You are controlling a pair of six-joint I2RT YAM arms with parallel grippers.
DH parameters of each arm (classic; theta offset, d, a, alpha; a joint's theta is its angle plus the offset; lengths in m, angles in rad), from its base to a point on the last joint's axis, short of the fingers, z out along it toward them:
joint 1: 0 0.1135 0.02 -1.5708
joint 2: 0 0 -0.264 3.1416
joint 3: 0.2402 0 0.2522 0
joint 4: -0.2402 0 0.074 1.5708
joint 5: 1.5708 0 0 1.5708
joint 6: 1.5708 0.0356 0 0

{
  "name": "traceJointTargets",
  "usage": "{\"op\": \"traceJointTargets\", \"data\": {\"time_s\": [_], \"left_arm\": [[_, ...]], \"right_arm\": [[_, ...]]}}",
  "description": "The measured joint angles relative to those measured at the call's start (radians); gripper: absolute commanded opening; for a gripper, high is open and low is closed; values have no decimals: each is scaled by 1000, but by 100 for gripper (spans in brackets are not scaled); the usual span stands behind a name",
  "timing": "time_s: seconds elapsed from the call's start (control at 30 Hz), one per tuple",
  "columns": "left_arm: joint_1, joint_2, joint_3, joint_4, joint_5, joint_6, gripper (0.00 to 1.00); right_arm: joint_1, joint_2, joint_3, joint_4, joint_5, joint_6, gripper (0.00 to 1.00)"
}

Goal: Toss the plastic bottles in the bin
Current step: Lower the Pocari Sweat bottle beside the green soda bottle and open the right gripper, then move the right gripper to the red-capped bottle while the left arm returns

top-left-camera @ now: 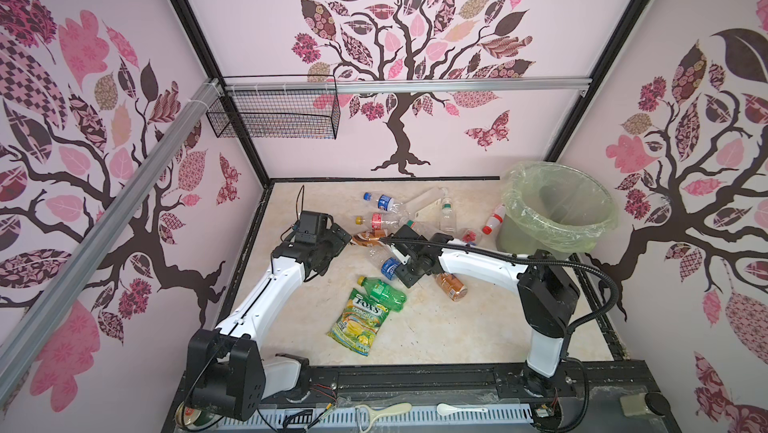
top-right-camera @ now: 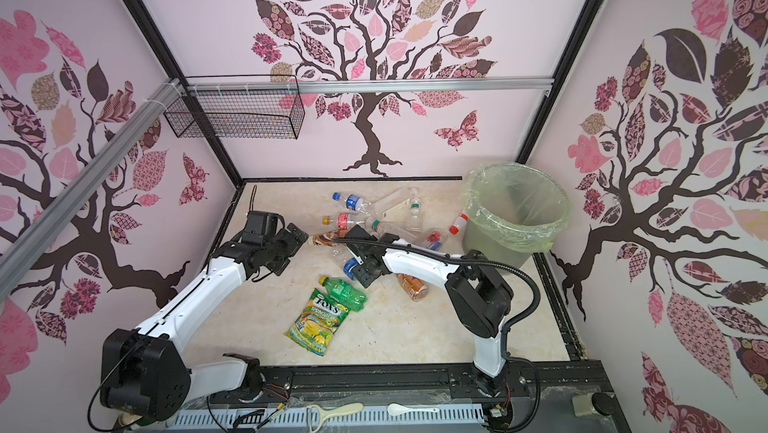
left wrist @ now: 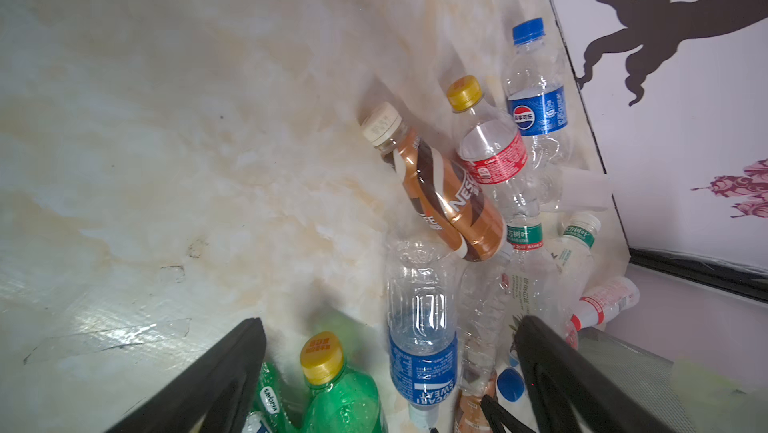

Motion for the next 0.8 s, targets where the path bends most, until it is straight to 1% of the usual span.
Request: {"op": "traceJointTargets", "data": {"time_s": [0.13, 0.2, 0.37, 0.43, 0.53, 0.57, 0.67, 0.8], "left_arm": [[-37, 26, 72, 12, -13, 5, 98], [-51, 36, 112, 23, -17, 8, 99], [-58, 73, 189, 70, -13, 21, 99], [-64, 100, 221, 96, -3, 24, 98], [-89, 152, 274, 130, 14, 23, 98], [-97, 166, 289, 138, 18, 20, 98], [-132, 224, 343, 167, 29, -1, 99], [-180, 296, 410, 175, 45, -4, 98]], "right_arm": [[0, -68, 20, -34, 43, 12, 85], [-2, -98, 40, -46, 66, 24, 99], [-40, -154, 98, -68, 148, 68, 99], [-94, -160, 143, -86, 186, 107, 99], [-210, -146, 242, -135, 267, 188, 99], [-238, -131, 285, -159, 301, 215, 99], [-323, -21, 477, -243, 400, 309, 99], [-389, 137, 669, -358, 422, 440, 99]]}}
